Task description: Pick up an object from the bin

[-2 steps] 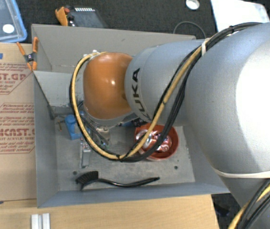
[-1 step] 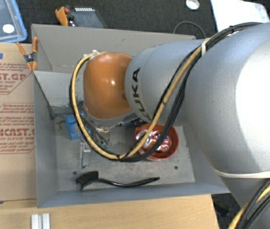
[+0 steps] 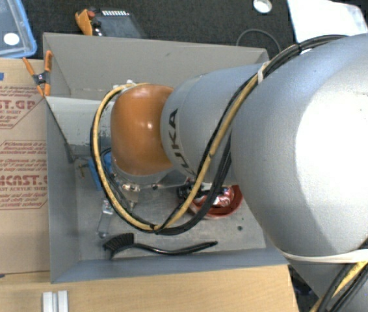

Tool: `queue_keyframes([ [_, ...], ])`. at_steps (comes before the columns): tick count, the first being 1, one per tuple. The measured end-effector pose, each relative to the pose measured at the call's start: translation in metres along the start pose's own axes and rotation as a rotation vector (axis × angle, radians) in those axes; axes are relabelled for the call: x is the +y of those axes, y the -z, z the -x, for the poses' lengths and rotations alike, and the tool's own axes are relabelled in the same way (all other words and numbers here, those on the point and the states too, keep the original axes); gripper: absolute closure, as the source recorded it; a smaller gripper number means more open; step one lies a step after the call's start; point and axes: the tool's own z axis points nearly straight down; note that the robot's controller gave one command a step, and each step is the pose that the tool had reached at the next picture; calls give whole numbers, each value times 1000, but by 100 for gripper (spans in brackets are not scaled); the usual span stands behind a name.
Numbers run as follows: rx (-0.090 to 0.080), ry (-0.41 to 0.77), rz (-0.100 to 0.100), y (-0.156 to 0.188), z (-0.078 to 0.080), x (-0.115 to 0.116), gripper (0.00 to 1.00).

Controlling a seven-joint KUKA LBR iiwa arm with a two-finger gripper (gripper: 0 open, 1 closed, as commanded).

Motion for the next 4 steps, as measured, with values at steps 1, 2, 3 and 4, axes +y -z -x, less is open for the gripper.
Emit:
queue_keyframes([
  [1, -1, 255, -1, -39, 58, -57, 100],
  [2, -1, 256, 1, -39, 58, -56, 100],
  [3, -2, 212, 2, -61, 70, -47, 100],
  [4, -4, 220, 3, -71, 50, -2, 100],
])
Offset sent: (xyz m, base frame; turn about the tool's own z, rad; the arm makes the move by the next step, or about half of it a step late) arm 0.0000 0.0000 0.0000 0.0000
